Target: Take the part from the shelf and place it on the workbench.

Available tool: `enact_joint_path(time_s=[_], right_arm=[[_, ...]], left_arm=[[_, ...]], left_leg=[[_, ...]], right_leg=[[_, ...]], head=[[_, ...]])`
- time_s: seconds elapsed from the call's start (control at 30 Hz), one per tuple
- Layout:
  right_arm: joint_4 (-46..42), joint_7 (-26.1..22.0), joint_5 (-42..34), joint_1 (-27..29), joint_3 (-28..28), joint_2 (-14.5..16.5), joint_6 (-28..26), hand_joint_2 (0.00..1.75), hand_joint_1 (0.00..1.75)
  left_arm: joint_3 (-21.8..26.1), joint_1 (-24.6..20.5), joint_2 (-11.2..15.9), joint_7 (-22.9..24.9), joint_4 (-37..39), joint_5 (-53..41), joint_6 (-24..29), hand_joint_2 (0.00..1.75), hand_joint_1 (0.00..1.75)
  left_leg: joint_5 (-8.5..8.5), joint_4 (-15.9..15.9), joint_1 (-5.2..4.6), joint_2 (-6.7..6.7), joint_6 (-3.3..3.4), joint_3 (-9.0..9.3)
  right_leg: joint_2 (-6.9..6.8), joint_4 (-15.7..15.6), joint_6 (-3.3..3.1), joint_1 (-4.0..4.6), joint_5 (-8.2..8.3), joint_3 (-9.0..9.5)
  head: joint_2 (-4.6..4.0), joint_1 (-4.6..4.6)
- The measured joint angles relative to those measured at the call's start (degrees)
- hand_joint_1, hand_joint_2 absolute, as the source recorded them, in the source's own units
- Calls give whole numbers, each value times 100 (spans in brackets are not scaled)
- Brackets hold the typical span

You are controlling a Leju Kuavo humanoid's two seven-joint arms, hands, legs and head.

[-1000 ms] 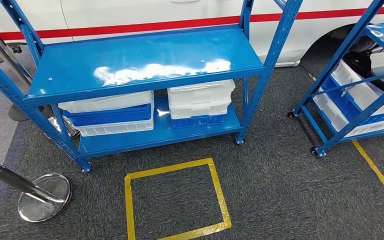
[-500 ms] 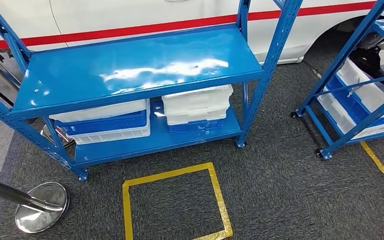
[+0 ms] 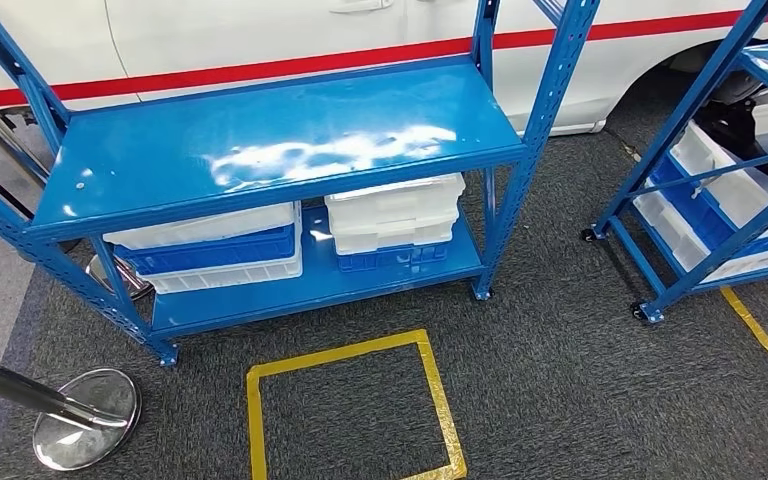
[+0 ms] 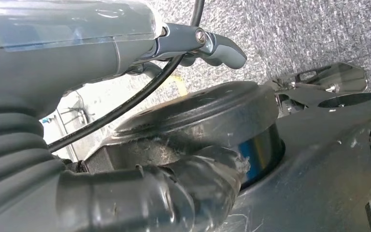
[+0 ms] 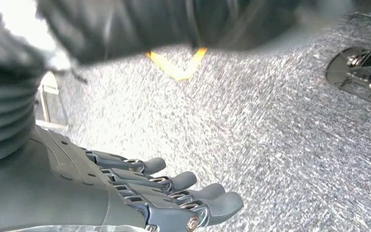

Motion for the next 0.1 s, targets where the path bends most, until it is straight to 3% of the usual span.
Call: enact_joint_path(time_s=[0.1], right_arm=[[-11, 30, -171, 24, 0, 0, -37, 175, 0]], left_arm=[[356, 68, -16, 1, -4, -267, -8, 175, 0]], left_leg=[[0, 2, -4, 1, -1, 5]], right_leg=[[0, -1, 0, -3, 0, 7]], head=[[0, 0]])
